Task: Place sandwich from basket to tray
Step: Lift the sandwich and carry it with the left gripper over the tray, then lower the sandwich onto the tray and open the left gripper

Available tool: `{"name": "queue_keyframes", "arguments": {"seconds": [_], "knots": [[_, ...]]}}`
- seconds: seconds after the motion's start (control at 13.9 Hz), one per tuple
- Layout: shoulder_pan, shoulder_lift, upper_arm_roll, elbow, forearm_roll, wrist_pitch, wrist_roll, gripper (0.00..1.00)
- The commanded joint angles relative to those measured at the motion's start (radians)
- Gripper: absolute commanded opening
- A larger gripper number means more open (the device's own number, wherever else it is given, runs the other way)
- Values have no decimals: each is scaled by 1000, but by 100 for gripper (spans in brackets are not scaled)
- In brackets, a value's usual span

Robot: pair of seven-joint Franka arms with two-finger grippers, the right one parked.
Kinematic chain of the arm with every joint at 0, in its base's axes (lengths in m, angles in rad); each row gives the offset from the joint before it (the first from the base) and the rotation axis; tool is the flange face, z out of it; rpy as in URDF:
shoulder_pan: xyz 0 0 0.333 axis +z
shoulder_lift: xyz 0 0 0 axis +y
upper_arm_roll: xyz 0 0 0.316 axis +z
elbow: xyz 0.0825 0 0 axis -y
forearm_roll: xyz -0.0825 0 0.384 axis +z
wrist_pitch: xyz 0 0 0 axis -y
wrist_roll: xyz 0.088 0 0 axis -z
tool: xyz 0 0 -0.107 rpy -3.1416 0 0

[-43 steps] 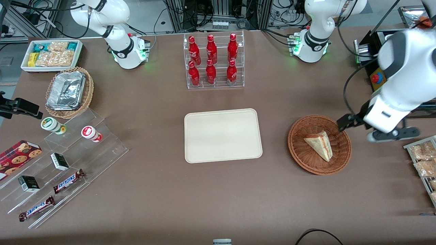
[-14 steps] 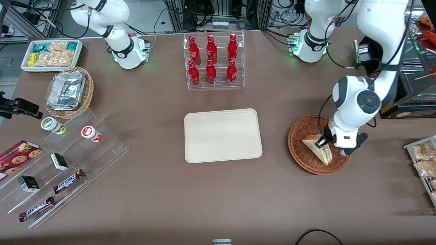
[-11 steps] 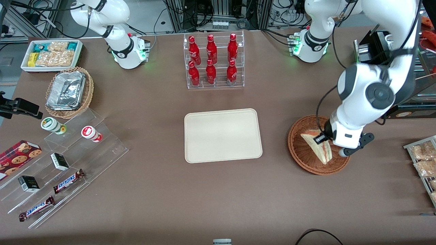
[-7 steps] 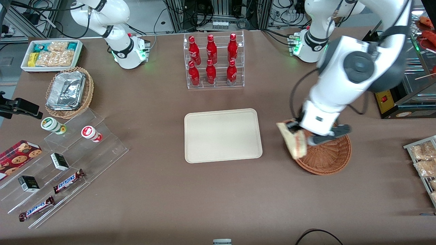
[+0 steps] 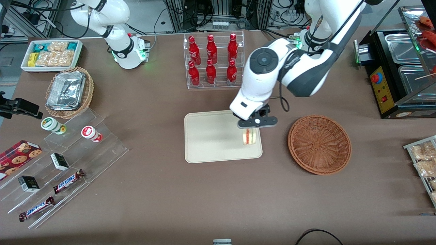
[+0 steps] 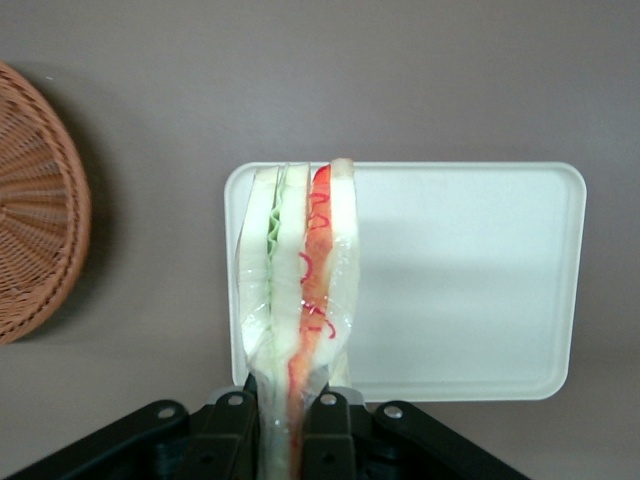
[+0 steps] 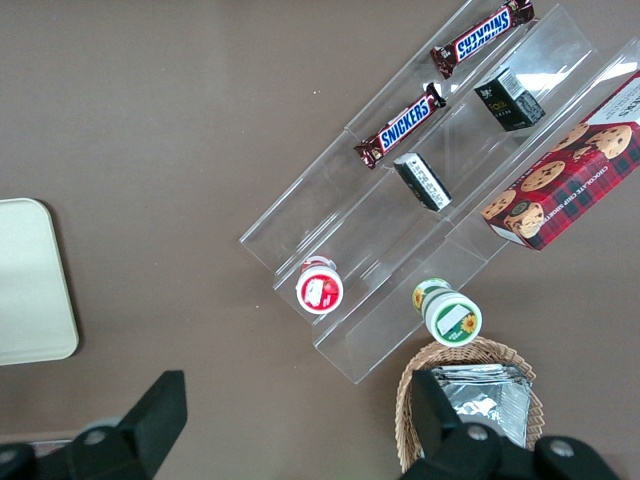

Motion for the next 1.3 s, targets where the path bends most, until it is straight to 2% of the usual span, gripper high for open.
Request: {"name": "queue_keyframes", "arguments": {"seconds": [0.0, 0.14, 0.72, 0.79, 1.01, 1.23], "knots": [[-14, 144, -69, 43, 121, 3, -83, 0], [-43, 221, -74, 43, 195, 69, -157, 0], [-109, 393, -63, 54, 203, 179, -184, 0], [-121, 403, -58, 56, 218, 204, -221, 0], [-127, 433, -58, 51, 327, 218, -312, 0], [-131, 439, -58, 52, 344, 219, -320, 0]]}}
